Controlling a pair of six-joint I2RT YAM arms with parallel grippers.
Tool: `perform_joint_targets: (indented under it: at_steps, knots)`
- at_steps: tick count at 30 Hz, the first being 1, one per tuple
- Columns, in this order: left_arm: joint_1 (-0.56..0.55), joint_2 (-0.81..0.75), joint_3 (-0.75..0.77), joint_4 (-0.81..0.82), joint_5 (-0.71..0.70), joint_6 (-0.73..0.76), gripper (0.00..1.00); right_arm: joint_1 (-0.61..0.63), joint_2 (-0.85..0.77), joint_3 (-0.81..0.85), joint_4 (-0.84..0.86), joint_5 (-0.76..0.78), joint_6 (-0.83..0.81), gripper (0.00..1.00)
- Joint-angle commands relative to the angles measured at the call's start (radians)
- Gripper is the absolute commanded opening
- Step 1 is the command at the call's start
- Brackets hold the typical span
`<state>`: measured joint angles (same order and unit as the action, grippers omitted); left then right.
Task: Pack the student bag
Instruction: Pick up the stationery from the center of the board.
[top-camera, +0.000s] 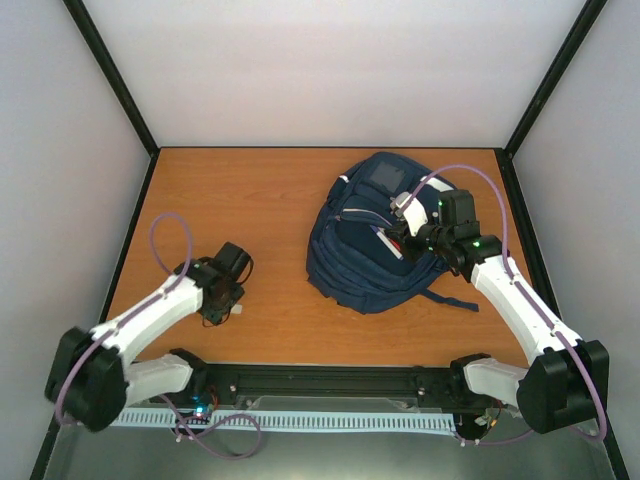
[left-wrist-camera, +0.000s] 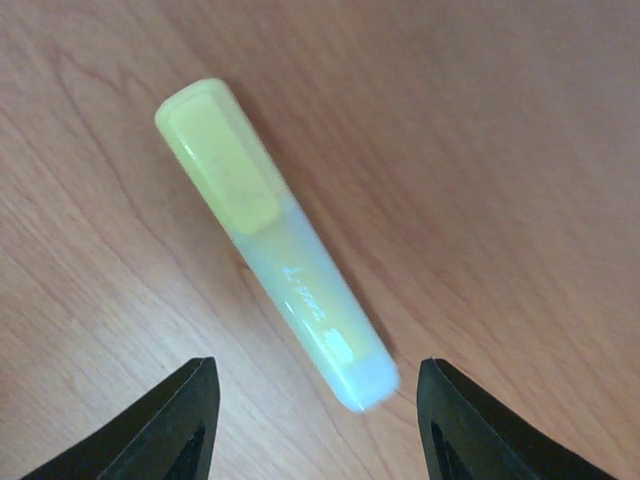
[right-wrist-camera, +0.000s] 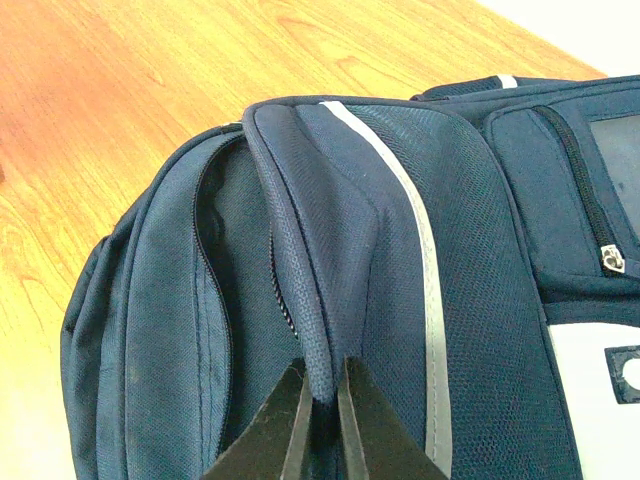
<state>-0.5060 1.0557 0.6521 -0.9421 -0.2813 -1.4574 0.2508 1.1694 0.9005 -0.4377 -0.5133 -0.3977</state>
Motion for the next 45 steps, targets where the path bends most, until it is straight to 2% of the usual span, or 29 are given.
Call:
perform_joint_targets:
  at_steps: [1, 5, 13, 22, 27, 32, 35, 40, 43, 45]
  knots:
    - [0.086, 0.172, 0.063, -0.037, 0.116, 0.059, 0.57, -0.006, -0.02, 0.017, 0.026, -0.035, -0.005, 0.07]
    - [0.144, 0.221, 0.019, 0.078, 0.209, 0.066, 0.56, -0.032, -0.019, 0.017, 0.025, -0.034, -0.006, 0.07]
    - [0.183, 0.28, 0.024, 0.122, 0.191, 0.095, 0.56, -0.036, -0.01, 0.017, 0.022, -0.039, -0.008, 0.07]
    - [0.187, 0.336, 0.048, 0.133, 0.208, 0.153, 0.34, -0.038, -0.004, 0.019, 0.019, -0.04, -0.009, 0.07]
    - [0.18, 0.327, 0.06, 0.18, 0.285, 0.29, 0.27, -0.038, 0.001, 0.019, 0.019, -0.046, -0.009, 0.07]
    - [0.049, 0.348, 0.081, 0.208, 0.336, 0.476, 0.26, -0.038, 0.008, 0.02, 0.017, -0.05, -0.011, 0.07]
    - [-0.038, 0.403, 0.072, 0.224, 0.426, 0.583, 0.25, -0.038, 0.01, 0.02, 0.016, -0.05, -0.01, 0.07]
    - [-0.178, 0.413, 0.034, 0.243, 0.462, 0.64, 0.18, -0.039, 0.013, 0.021, 0.014, -0.051, -0.012, 0.08]
    - [-0.25, 0.42, 0.047, 0.208, 0.459, 0.669, 0.2, -0.038, 0.015, 0.021, 0.013, -0.053, -0.011, 0.08]
    - [-0.292, 0.44, 0.072, 0.161, 0.454, 0.705, 0.28, -0.038, 0.013, 0.022, 0.013, -0.054, -0.01, 0.08]
